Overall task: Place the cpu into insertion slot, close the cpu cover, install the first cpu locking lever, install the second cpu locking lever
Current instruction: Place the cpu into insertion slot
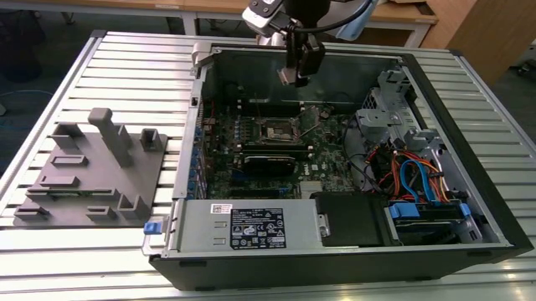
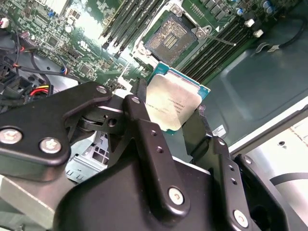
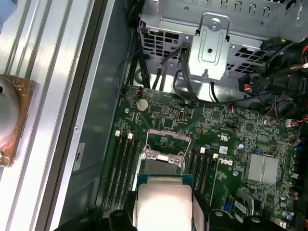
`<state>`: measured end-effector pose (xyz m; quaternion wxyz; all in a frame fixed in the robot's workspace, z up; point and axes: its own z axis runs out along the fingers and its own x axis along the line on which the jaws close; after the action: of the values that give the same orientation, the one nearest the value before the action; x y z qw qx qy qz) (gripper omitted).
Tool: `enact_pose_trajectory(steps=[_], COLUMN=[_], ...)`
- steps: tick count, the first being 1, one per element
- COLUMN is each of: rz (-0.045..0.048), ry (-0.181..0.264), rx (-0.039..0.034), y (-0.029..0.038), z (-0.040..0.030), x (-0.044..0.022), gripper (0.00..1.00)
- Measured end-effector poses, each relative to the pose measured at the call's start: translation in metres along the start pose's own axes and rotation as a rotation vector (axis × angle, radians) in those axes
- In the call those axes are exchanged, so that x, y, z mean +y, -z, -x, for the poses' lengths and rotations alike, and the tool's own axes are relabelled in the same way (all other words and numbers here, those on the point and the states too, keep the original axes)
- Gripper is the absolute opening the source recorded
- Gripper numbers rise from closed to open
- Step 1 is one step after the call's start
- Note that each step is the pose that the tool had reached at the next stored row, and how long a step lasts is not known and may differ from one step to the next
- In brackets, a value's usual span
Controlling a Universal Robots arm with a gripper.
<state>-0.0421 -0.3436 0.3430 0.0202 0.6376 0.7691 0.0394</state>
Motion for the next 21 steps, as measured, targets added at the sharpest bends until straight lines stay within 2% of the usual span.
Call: enact_pose_trajectory(steps=[2,5,15,18,21], rz=[-0.004,-0.0043,-0.0028,-0.0031,-0.0034], ry=[-0.003,-0.027,-0.111,-0.114,-0.114], rx=[0.0005,-0.0013,-0.0083,-0.0078,-0.0078], y=[-0.0008,-0.0039,-0.0214,-0.0248,-0.0255], z=[-0.0001,-0.0003,-0.0014,-0.0015,-0.0015], x=[-0.0001,-0.0002,-0.0015,-0.0018,-0.0018], gripper=[0.54,0.54,0.54,0.54,0.54])
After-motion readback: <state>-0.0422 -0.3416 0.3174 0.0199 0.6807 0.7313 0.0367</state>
